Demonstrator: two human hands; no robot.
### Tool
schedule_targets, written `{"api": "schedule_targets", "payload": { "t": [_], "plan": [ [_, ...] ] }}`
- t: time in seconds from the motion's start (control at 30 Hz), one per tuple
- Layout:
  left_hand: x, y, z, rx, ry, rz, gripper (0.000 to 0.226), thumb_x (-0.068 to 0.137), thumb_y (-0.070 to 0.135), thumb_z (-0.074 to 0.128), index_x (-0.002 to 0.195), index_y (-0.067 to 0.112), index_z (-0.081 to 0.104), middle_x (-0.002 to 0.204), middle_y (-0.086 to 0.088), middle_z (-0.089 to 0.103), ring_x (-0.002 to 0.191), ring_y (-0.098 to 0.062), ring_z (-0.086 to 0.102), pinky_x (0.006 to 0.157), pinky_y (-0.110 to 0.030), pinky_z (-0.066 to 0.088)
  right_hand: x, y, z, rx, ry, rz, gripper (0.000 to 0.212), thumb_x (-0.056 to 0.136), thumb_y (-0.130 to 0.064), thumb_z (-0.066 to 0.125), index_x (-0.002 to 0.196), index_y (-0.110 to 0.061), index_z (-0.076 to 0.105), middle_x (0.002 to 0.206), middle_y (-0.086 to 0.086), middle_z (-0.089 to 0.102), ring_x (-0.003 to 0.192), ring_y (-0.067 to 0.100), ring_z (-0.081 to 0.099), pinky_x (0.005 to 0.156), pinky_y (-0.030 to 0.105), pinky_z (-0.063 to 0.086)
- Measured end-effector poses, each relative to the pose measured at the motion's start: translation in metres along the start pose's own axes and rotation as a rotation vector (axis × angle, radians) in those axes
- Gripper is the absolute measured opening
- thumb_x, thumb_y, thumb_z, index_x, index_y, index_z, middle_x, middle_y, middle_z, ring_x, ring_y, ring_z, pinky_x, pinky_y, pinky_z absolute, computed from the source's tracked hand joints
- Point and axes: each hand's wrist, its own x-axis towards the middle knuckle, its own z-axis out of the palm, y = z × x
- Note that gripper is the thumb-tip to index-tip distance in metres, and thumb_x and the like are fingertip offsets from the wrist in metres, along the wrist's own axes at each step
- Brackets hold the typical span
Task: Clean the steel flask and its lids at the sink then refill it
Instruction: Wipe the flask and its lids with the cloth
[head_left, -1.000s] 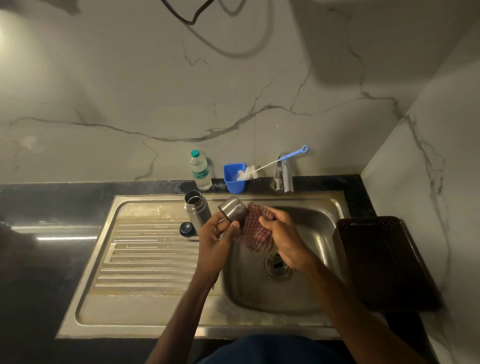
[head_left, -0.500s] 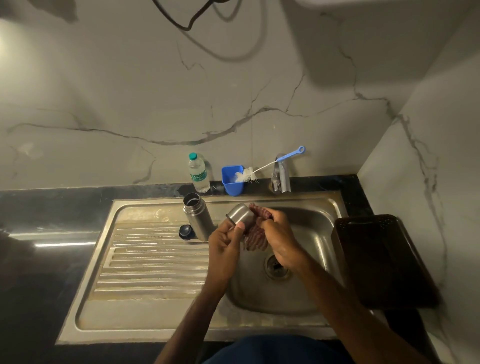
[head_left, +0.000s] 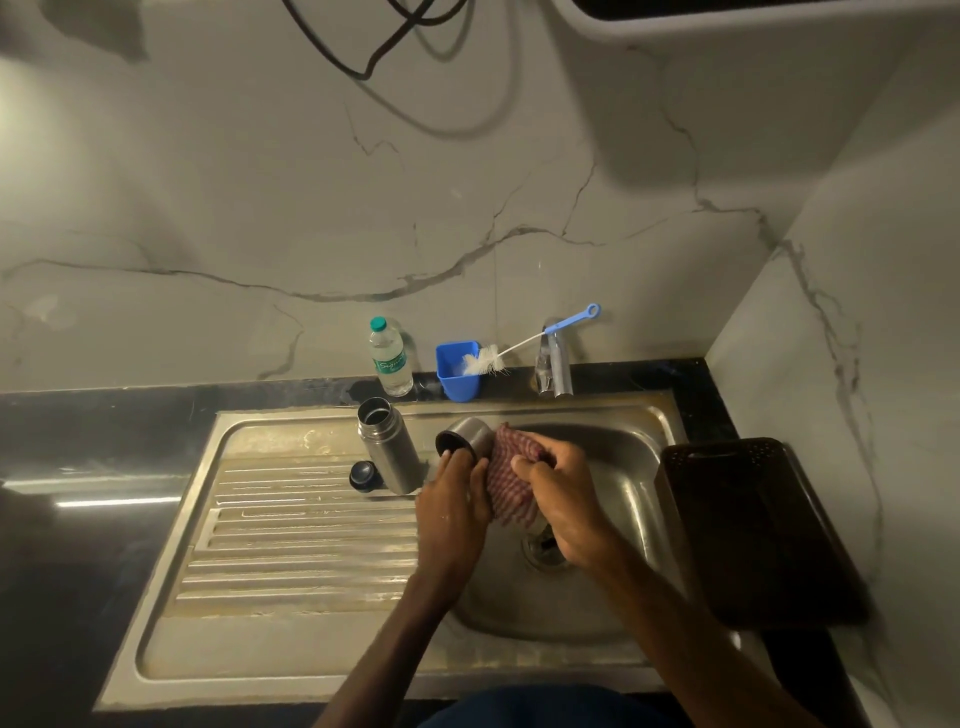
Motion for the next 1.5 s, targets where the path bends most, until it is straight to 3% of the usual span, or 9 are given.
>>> {"api": "schedule_targets", "payload": {
  "t": [0.1,0.23,0.43,0.57,0.73,1.07,1.2,1.3,1.5],
  "plan": [
    [0.004,-0.002,0.002,0.090,-0.064,0.013,0.017,0.107,0.029,0.055,0.095,0.023,0.066,0.080,0.007,0.067,0.062,-0.005,0.060,0.056,-0.030,0.054,0.000,-0.001,-0.001,-0.067,0.024,-0.043,0.040,0.101,-0.003,0.055,0.139,-0.013,0.061,0.125,0.007,0.070,0.108,0.014,0.069,0.088,0.027,0.061],
    [0.002,-0.002,0.005,0.165,-0.128,0.077,0.021,0.107,0.033,0.052,0.089,0.030,0.062,0.075,0.011,0.066,0.059,-0.003,0.060,0.056,-0.033,0.054,0.002,0.001,0.002,-0.190,0.005,-0.107,0.043,0.101,-0.003,0.056,0.143,-0.014,0.059,0.137,0.002,0.066,0.125,0.014,0.063,0.090,0.005,0.048],
    [0.009,-0.002,0.006,0.182,-0.164,0.103,0.018,0.103,0.033,0.054,0.086,0.029,0.059,0.069,0.013,0.064,0.058,-0.005,0.061,0.053,-0.024,0.048,-0.001,0.007,0.003,-0.334,0.001,-0.194,0.047,0.095,0.002,0.063,0.141,-0.010,0.061,0.138,0.004,0.066,0.129,0.014,0.061,0.113,0.027,0.046],
    [0.004,0.009,0.006,0.166,-0.146,0.103,0.025,0.105,0.025,0.058,0.082,0.033,0.054,0.059,0.022,0.048,0.048,0.000,0.049,0.047,-0.014,0.035,0.003,0.007,-0.003,-0.410,0.016,-0.230,0.055,0.092,0.002,0.068,0.145,-0.010,0.056,0.142,0.006,0.063,0.134,0.016,0.057,0.113,0.022,0.043],
    [0.010,0.005,0.004,0.084,-0.107,0.086,0.016,0.104,0.017,0.058,0.090,0.021,0.064,0.076,0.018,0.063,0.055,0.001,0.056,0.052,-0.015,0.043,0.000,0.011,-0.009,-0.454,0.017,-0.277,0.052,0.094,0.002,0.066,0.144,-0.011,0.057,0.141,0.004,0.063,0.131,0.013,0.058,0.106,0.014,0.043],
    [0.020,0.003,-0.011,-0.172,-0.194,-0.103,0.037,0.108,0.019,0.052,0.072,0.016,0.058,0.062,0.006,0.055,0.054,-0.005,0.051,0.052,-0.016,0.037,0.000,0.009,-0.022,-0.421,-0.021,-0.316,0.046,0.098,0.002,0.060,0.142,-0.013,0.058,0.135,-0.010,0.060,0.110,-0.024,0.052,0.101,0.004,0.040],
    [0.016,0.006,-0.014,-0.249,-0.188,-0.098,0.040,0.108,0.029,0.049,0.073,0.013,0.059,0.063,0.001,0.058,0.057,-0.011,0.053,0.054,-0.031,0.045,0.002,0.012,-0.024,-0.409,-0.005,-0.293,0.046,0.099,-0.002,0.060,0.144,-0.013,0.057,0.138,0.003,0.065,0.125,0.009,0.061,0.110,0.033,0.049],
    [0.022,0.010,-0.018,-0.275,-0.133,-0.133,0.039,0.108,0.018,0.051,0.069,0.018,0.057,0.059,0.011,0.051,0.054,-0.003,0.048,0.054,-0.019,0.038,-0.011,0.014,-0.025,-0.432,-0.035,-0.332,0.049,0.098,0.002,0.060,0.144,-0.011,0.054,0.139,-0.001,0.061,0.125,0.008,0.058,0.110,0.033,0.050],
    [0.028,0.009,-0.022,-0.261,-0.251,-0.067,0.041,0.107,0.019,0.054,0.067,0.010,0.052,0.057,0.015,0.047,0.055,-0.004,0.043,0.057,-0.021,0.035,-0.004,0.012,-0.024,-0.473,0.045,-0.457,0.053,0.094,0.004,0.064,0.145,-0.007,0.053,0.141,0.003,0.061,0.129,0.008,0.055,0.114,0.026,0.042]
  ]
}}
